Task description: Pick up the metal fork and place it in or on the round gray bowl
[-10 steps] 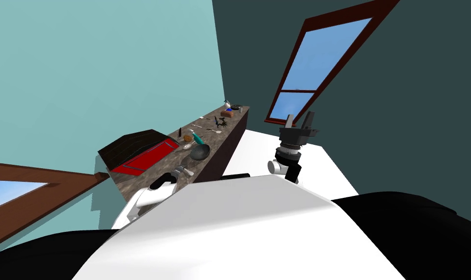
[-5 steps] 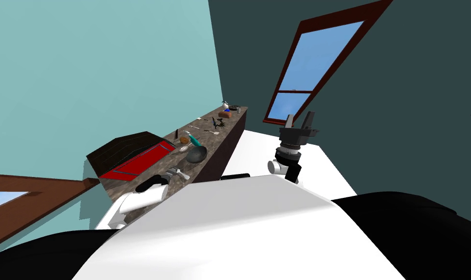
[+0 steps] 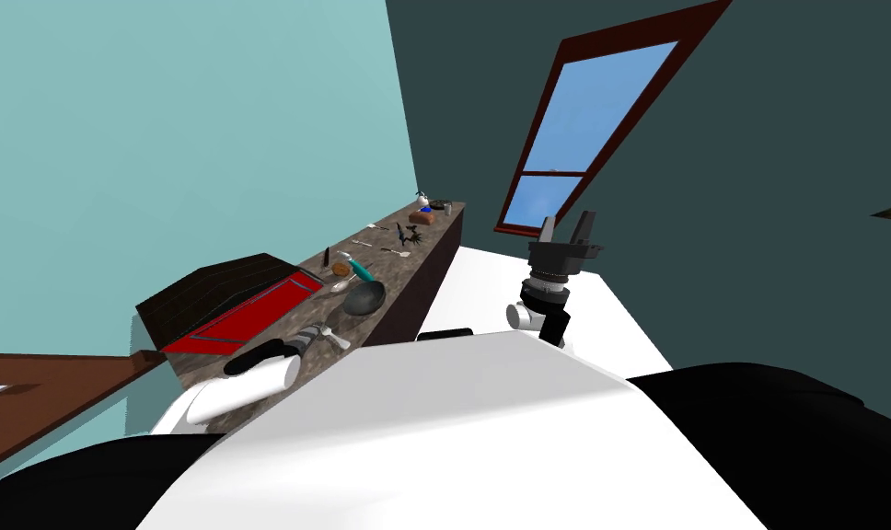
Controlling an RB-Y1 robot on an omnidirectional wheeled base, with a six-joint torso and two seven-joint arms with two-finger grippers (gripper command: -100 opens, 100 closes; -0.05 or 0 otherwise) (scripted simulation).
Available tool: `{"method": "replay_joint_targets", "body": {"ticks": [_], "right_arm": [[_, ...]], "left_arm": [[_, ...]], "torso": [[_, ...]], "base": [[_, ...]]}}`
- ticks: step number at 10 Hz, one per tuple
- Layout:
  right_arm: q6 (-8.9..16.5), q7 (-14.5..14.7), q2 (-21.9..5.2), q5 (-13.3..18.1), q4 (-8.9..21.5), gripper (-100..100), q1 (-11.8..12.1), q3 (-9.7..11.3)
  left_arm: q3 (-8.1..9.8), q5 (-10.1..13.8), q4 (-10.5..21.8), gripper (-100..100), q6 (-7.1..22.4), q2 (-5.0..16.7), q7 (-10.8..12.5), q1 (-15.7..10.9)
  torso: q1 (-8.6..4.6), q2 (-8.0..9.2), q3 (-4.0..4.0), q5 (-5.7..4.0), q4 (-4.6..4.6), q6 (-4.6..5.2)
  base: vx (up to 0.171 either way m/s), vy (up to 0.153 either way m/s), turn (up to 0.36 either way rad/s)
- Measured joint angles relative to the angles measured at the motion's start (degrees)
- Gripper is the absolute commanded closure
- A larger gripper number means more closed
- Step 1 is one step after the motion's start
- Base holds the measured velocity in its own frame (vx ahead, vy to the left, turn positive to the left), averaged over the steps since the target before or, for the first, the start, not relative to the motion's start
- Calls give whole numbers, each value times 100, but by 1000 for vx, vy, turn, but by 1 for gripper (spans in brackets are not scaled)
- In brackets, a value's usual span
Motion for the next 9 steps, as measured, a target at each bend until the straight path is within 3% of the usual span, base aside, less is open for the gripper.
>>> {"method": "replay_joint_targets", "body": {"ticks": [4,9], "right_arm": [[0,0,0,0,0,0,0,0],[0,0,-1,0,0,0,-1,0]], "left_arm": [[475,518,1,-100,381,40,97,159],[863,1236,48,-100,996,211,122,138]], "torso": [[9,4,2,2,1,1],[26,17,10,6,4,1]], "base": [[29,-14,-58],[-6,20,-87]]}}
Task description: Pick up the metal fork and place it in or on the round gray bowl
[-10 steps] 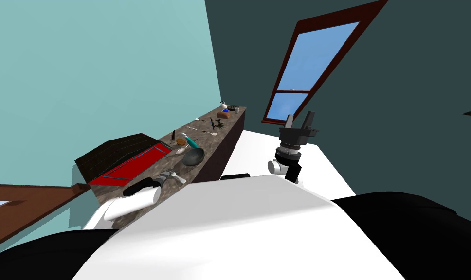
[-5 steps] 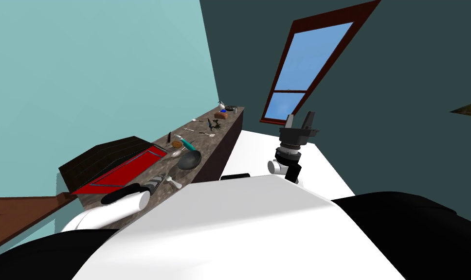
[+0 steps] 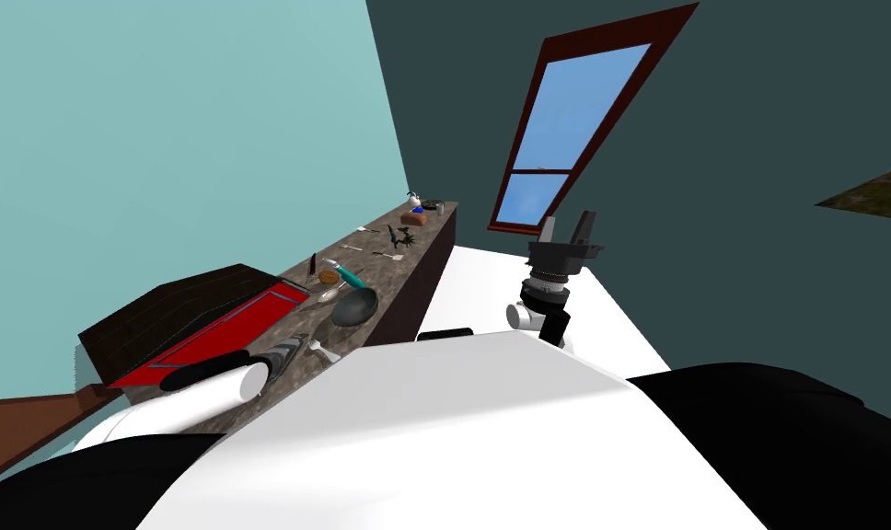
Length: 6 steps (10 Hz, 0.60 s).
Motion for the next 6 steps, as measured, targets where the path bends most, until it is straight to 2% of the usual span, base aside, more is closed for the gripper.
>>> {"method": "replay_joint_targets", "body": {"ticks": [4,6], "right_arm": [[0,0,0,0,0,0,0,0],[0,0,0,0,0,0,0,0]], "left_arm": [[166,702,61,-100,534,228,-127,-108],[160,1013,96,-100,816,337,-204,-217]], "torso": [[10,15,9,3,4,0],[14,14,8,4,3,0]], "base": [[-45,53,-101],[-48,50,-75]]}}
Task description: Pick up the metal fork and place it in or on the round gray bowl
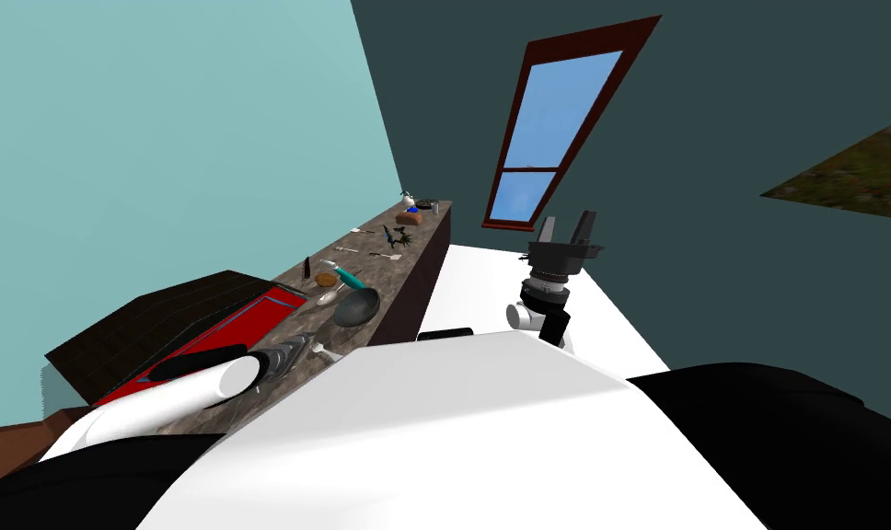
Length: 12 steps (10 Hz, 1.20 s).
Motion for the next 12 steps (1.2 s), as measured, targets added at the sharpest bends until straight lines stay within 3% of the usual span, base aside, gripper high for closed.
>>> {"method": "replay_joint_targets", "body": {"ticks": [8,12], "right_arm": [[0,0,0,0,0,0,0,0],[0,0,0,0,0,0,1,0]], "left_arm": [[57,1220,72,-100,932,430,-375,-289],[38,1690,96,-100,1354,600,-494,-442]], "torso": [[-5,2,2,-1,1,-2],[-11,-6,-3,-2,-1,-3]], "base": [[-60,52,-93],[-37,31,-59]]}}
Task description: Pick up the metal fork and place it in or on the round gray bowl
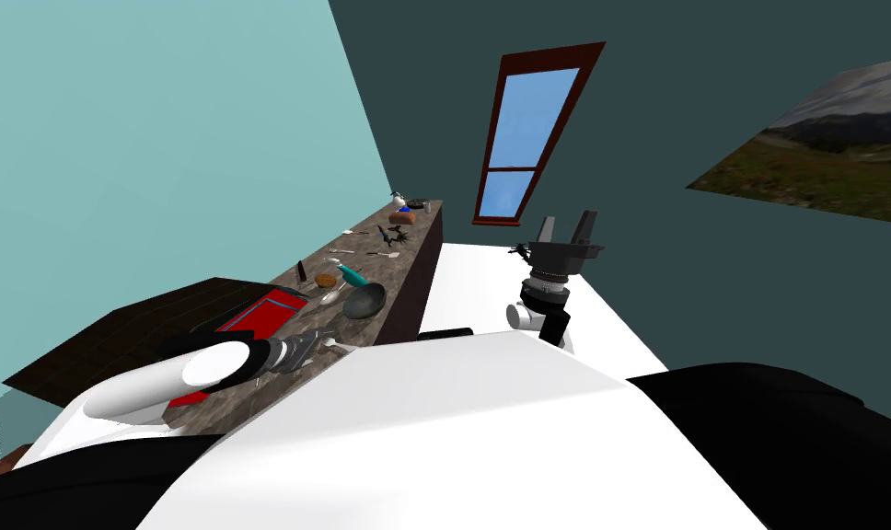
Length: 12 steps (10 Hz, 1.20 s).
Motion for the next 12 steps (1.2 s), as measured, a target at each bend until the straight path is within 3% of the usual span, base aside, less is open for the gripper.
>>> {"method": "replay_joint_targets", "body": {"ticks": [1,2,5,6,10,12], "right_arm": [[0,0,0,0,0,0,1,0],[0,0,0,0,0,0,1,0],[0,0,0,0,0,0,0,0],[0,0,0,0,0,0,0,0],[0,0,0,0,0,0,1,0],[0,0,0,0,0,0,1,0]], "left_arm": [[0,15,1,0,24,5,-8,-4],[0,13,1,-100,22,4,-7,-3],[-204,-195,259,-100,-271,-75,-45,-94],[-210,-201,271,100,-296,-77,-53,-96],[-210,-200,269,100,-293,-77,-52,-95],[-210,-200,269,-100,-293,-77,-52,-95]], "torso": [[-6,-6,-3,-1,-1,-2],[-11,-11,-6,-2,-2,-2],[-16,4,2,-3,1,-1],[-16,-3,-1,-4,0,-2],[-14,-15,-9,-3,-3,-2],[-14,-16,-9,-3,-3,-2]], "base": [[0,0,0],[-29,-4,-60],[-44,-6,-40],[0,0,0],[0,0,0],[26,-50,-8]]}}
